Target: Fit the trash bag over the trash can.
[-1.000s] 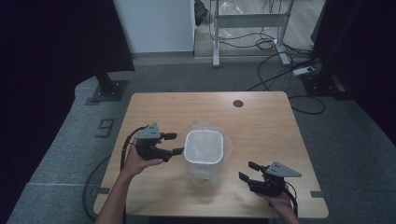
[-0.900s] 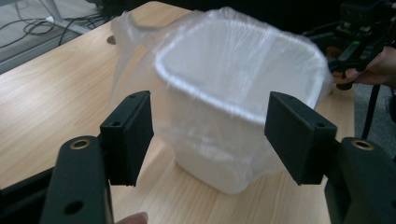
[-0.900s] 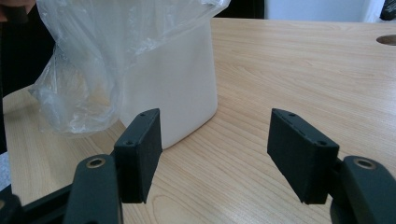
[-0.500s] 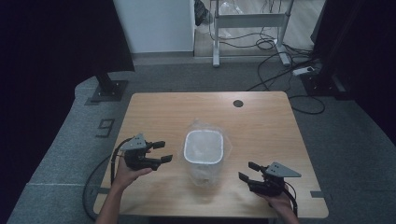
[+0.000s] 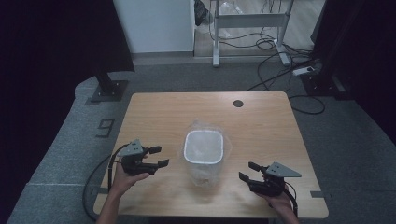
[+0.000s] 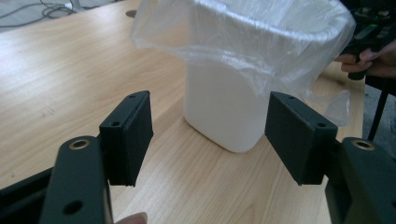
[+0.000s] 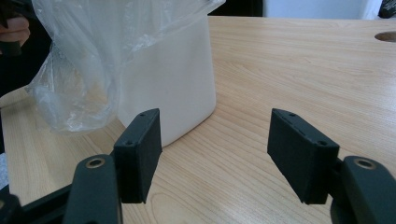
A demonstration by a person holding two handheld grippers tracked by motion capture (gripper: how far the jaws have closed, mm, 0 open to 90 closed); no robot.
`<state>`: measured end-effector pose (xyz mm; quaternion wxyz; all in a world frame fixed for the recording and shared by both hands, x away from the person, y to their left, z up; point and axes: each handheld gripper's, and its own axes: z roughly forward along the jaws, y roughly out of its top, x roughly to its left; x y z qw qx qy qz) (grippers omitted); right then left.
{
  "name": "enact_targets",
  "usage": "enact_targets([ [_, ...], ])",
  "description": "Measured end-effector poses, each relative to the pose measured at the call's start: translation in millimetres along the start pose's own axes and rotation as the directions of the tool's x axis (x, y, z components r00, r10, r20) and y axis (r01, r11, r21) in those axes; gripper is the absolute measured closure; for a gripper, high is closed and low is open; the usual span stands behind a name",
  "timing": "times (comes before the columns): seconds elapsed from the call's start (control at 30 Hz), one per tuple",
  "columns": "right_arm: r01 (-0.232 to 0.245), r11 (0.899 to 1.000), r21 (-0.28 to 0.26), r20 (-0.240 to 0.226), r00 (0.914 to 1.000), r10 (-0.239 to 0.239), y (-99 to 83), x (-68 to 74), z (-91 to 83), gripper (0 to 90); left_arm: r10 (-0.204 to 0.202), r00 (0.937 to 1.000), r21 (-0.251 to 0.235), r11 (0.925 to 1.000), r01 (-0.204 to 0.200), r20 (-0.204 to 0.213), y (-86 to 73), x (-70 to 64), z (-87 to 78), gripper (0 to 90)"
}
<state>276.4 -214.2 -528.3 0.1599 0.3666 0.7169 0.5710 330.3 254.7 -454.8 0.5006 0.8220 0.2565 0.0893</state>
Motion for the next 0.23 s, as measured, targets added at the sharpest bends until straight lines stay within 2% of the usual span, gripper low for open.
enact_targets([
  [0.23,-0.001,1.0,0.001,0.002,1.0,0.001,-0.6,-0.9,0.2,34.9,-0.001,1.0,0.004,1.0,0.001,0.006,-0.2,0.0,4.0,32.1],
])
